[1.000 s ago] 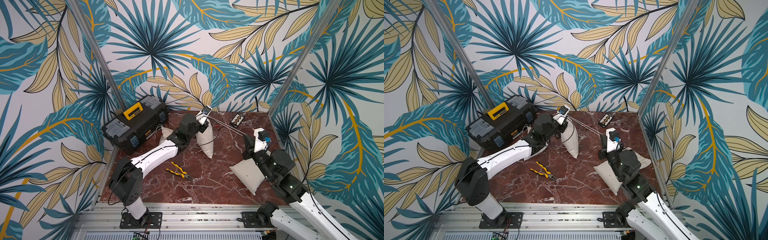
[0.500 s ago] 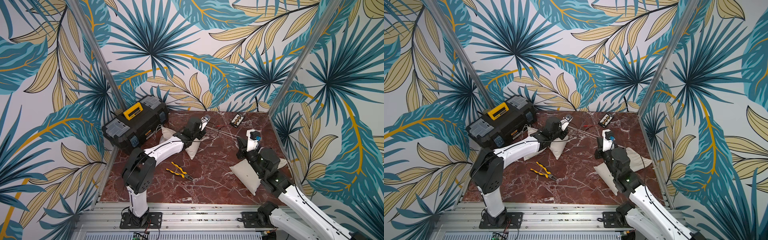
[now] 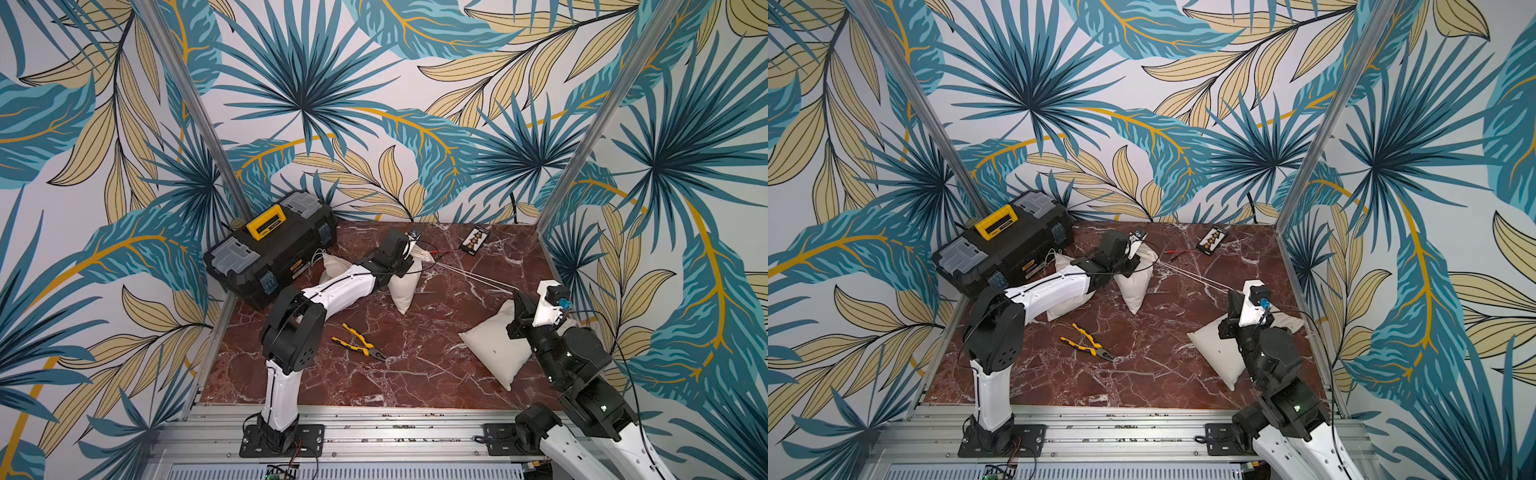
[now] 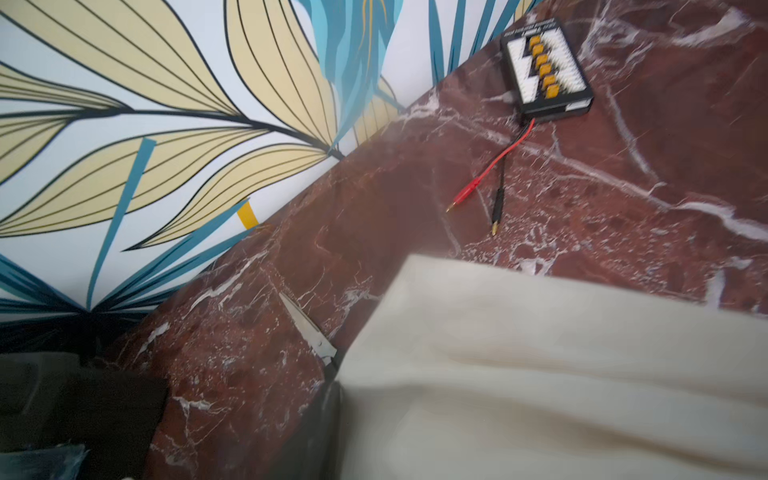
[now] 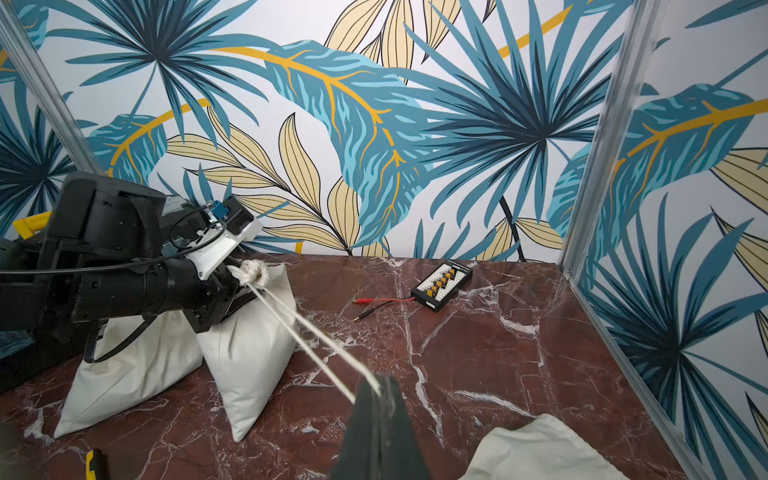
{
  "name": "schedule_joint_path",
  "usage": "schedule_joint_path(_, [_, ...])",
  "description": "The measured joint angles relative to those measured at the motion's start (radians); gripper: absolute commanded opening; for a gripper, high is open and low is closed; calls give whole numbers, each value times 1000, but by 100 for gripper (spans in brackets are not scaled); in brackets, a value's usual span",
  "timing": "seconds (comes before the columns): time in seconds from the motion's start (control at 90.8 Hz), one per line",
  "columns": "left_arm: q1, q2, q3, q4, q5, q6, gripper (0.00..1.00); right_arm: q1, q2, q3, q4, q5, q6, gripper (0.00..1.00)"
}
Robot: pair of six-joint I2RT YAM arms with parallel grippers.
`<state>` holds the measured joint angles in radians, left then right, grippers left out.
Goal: Close the soil bag
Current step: Frap the soil bag at the center of the board.
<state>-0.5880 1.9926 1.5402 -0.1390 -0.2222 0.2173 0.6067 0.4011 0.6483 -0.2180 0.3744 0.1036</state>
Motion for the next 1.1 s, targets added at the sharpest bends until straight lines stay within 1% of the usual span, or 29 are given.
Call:
schedule_joint_path(0.088, [5, 1, 0, -11, -26, 2, 42, 0, -3, 0, -13, -1, 6, 0])
schedule_joint_path(0.209, [20, -8, 0, -26, -40, 16, 36, 0, -3, 0, -17, -13, 10, 0])
schedule_joint_path(0.319, [47, -40, 0, -50, -53, 56, 35, 0, 27, 0, -8, -28, 10, 0])
schedule_joint_path(0.463, [89, -132, -6, -75, -121, 161, 34, 0, 103, -2, 84, -74, 17, 0])
schedule_joint_path(0.562, [110, -232, -55, -55, -172, 219, 35, -2, 155, -5, 169, -103, 30, 0])
schedule_joint_path(0.65, [106, -306, -125, -17, -233, 259, 38, -10, 201, -17, 248, -126, 51, 0])
schedule_joint_path(0.727, [81, -304, -158, -14, -278, 262, 40, -19, 238, -27, 291, -143, 65, 0])
schedule_joint_path(0.771, [60, -275, -167, -27, -295, 245, 42, -23, 259, -29, 308, -153, 71, 0])
schedule_joint_path(0.793, [49, -260, -169, -34, -299, 235, 45, -24, 269, -31, 314, -158, 74, 0])
schedule_joint_path(0.892, [-9, -179, -192, -58, -278, 175, 65, -25, 301, -31, 326, -179, 81, 0])
schedule_joint_path(0.947, [-38, -158, -219, -68, -236, 153, 73, -25, 309, -31, 326, -189, 81, 0])
schedule_joint_path(0.991, [-60, -155, -242, -76, -202, 139, 76, -25, 312, -31, 325, -194, 82, 0])
schedule_joint_path(1.101, [-93, -182, -282, -72, -90, 133, 91, -25, 314, -31, 324, -200, 84, 0])
